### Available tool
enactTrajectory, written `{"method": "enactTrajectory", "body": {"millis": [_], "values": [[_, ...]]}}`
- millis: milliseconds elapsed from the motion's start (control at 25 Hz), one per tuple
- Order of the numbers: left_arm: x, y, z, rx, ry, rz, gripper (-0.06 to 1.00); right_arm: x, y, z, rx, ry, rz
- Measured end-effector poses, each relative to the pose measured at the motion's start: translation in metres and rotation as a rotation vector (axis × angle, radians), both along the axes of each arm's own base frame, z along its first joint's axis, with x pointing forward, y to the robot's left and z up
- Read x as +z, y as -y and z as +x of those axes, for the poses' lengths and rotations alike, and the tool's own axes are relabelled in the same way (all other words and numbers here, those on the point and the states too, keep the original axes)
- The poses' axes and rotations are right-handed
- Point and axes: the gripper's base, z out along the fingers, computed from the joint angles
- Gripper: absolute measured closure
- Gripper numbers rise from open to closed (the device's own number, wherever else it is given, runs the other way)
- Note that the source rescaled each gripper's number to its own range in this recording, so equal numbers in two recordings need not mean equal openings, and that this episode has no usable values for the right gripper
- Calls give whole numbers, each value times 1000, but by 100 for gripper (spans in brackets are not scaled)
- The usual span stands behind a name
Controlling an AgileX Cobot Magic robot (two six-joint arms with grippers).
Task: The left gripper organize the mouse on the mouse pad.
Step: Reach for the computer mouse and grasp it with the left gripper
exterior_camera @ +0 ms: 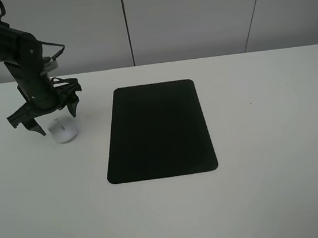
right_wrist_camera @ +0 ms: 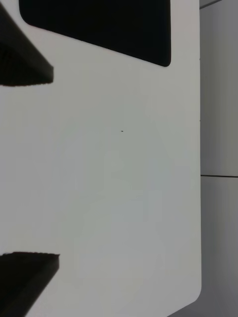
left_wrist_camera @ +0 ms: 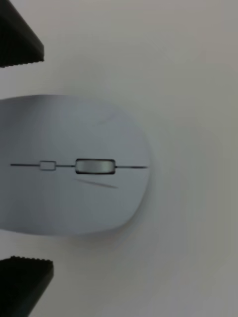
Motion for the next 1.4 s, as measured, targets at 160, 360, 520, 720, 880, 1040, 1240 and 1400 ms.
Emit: {"method": "enactTrajectory", "body": {"millis": [160,360,520,720,880,1040,1240,1400], "values": [[-10,1,1,-2,-7,-2,-6,0,0,0,0,0,0],[-18,2,1,11,-22,-13,-6,0,0,0,0,0,0],[-22,2,1,15,-32,-15,-6,0,0,0,0,0,0],[-24,3,1,17,-35,-19,-6,0,0,0,0,0,0],[-26,3,1,18,-30,-23,-6,0,0,0,0,0,0],[-25,3,2,9,-28,-23,-4,0,0,0,0,0,0],[-25,5,2,-7,-32,-35,90,0,0,0,0,0,0],[-25,7,0,41,-55,-80,93,0,0,0,0,0,0]]}}
